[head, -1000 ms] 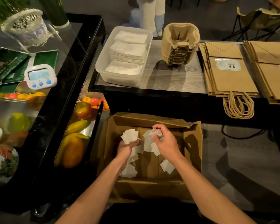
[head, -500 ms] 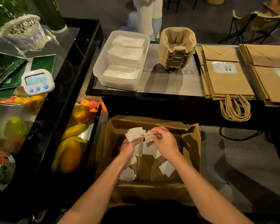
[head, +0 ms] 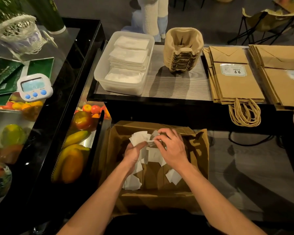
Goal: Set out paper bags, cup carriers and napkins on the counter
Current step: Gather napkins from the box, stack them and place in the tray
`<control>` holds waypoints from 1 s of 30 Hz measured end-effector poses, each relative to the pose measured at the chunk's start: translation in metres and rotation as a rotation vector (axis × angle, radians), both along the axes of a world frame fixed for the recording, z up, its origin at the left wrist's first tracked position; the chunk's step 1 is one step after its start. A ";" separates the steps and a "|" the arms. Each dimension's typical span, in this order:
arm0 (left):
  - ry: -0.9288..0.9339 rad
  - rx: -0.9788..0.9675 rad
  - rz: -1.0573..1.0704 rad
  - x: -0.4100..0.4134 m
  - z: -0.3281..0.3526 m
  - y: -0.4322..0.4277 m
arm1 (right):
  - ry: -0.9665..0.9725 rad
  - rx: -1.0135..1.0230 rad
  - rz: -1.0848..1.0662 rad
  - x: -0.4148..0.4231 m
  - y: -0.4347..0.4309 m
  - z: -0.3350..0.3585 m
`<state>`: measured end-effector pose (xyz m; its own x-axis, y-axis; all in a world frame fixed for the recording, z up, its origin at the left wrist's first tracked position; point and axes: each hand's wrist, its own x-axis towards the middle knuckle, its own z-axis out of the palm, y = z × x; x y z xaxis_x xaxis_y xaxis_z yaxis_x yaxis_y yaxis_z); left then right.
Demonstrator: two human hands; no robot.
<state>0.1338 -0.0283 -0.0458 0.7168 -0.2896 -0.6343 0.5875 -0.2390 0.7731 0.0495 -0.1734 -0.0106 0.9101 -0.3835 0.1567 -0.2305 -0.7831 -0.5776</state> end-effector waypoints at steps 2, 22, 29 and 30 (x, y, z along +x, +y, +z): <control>-0.014 0.008 -0.011 0.002 0.000 0.000 | -0.026 0.043 0.012 -0.001 0.001 0.004; 0.386 -0.418 -0.283 0.003 0.018 0.001 | 0.188 0.599 -0.078 0.016 0.005 0.008; 0.441 -0.313 -0.350 0.003 0.010 0.007 | 0.360 0.650 -0.167 0.016 0.001 -0.005; 0.447 -0.287 -0.360 0.003 0.009 0.008 | 0.361 0.616 -0.146 0.015 0.001 -0.007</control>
